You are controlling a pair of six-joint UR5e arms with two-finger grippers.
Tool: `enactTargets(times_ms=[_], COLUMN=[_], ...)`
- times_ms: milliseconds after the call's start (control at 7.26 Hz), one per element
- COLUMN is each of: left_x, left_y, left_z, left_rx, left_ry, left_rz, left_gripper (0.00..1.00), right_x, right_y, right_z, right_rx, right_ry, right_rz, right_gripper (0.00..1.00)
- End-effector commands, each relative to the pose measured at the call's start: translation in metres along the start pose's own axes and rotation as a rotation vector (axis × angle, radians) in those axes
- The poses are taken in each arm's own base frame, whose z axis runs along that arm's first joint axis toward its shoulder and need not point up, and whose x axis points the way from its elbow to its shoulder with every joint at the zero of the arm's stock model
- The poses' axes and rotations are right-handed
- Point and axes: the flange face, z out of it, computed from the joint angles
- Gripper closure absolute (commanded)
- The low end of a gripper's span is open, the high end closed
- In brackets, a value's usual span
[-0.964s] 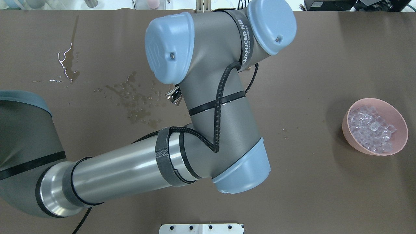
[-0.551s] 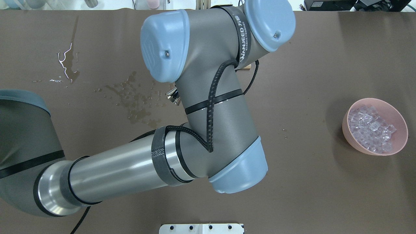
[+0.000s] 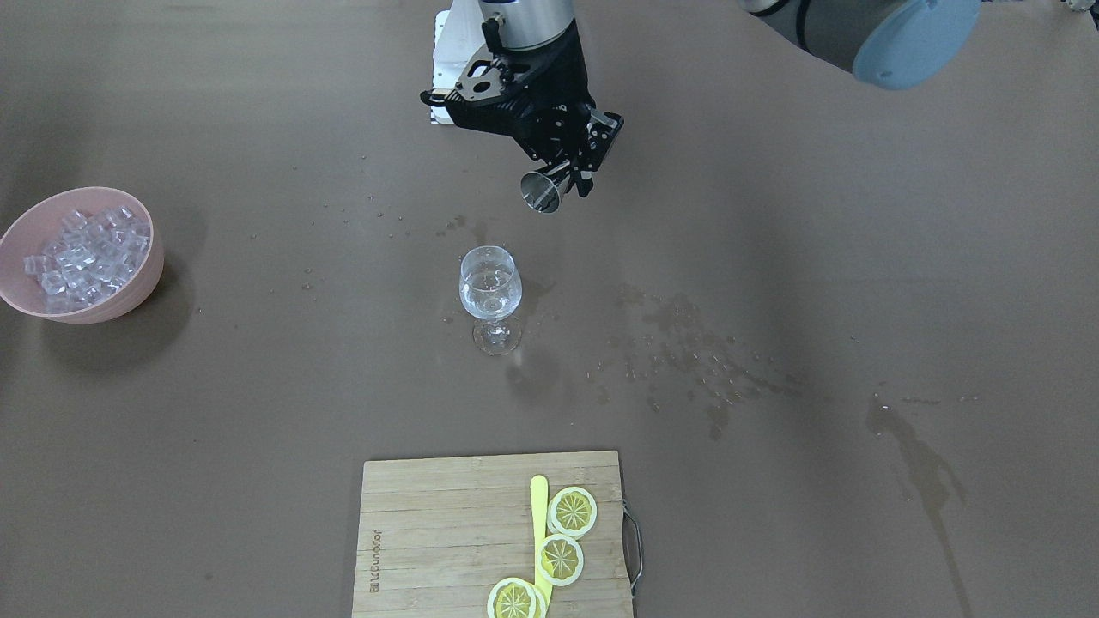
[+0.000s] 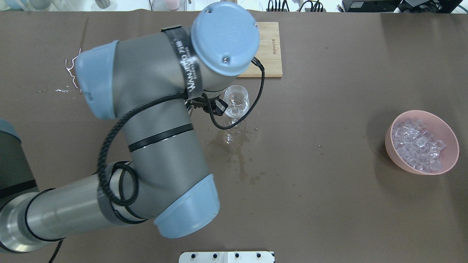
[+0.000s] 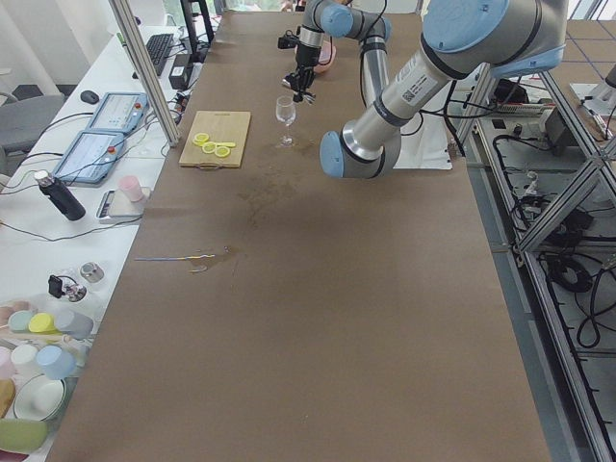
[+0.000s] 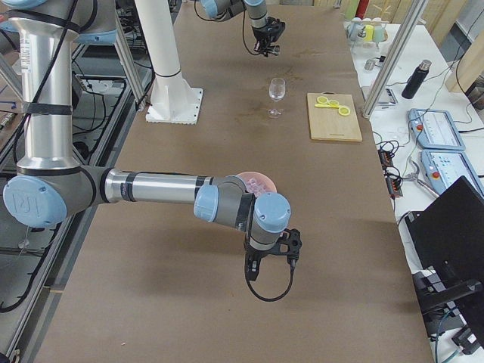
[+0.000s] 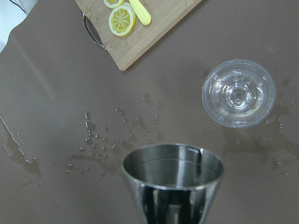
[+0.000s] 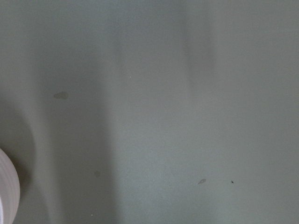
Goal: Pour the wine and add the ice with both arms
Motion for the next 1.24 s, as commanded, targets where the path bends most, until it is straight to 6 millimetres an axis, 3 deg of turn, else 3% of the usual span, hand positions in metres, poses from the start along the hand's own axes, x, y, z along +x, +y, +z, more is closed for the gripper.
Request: enactTargets(times_ms=[0, 138, 275, 413, 689, 964, 1102], left_x=[-0.023, -0.049, -0.089, -0.108, -0.127, -0.148, -0.143], left_y=[0.013, 0.032, 0.053, 0.064, 0.069, 0.095, 0.105], left_z=[-0.007, 0.012, 0.041, 0.064, 0.078, 0.114, 0.131], left_rx=[0.111, 0.173, 0.282, 0.36, 0.471, 0.549, 0.566], left_ry=[0.069, 0.102, 0.091, 0.063, 0.044, -0.013, -0.049], left_rz=[-0.153, -0.244, -0.304, -0.335, -0.536, -0.639, -0.671], left_gripper=[1.0, 1.0, 1.0, 1.0, 1.0, 1.0, 1.0], right_x=[-0.001, -0.002, -0.003, -0.004, -0.007, -0.007, -0.007], right_y=[0.0, -0.001, -0.003, -0.003, -0.004, -0.006, -0.006], right_z=[-0.001, -0.002, -0.003, -0.005, -0.007, -0.008, -0.008], right_rx=[0.002, 0.004, 0.006, 0.01, 0.013, 0.016, 0.016], right_ry=[0.0, 0.0, 0.001, -0.001, -0.002, -0.002, -0.005], right_rz=[-0.003, -0.005, -0.006, -0.008, -0.013, -0.012, -0.012], right_gripper=[0.0, 0.0, 0.0, 0.0, 0.0, 0.0, 0.0])
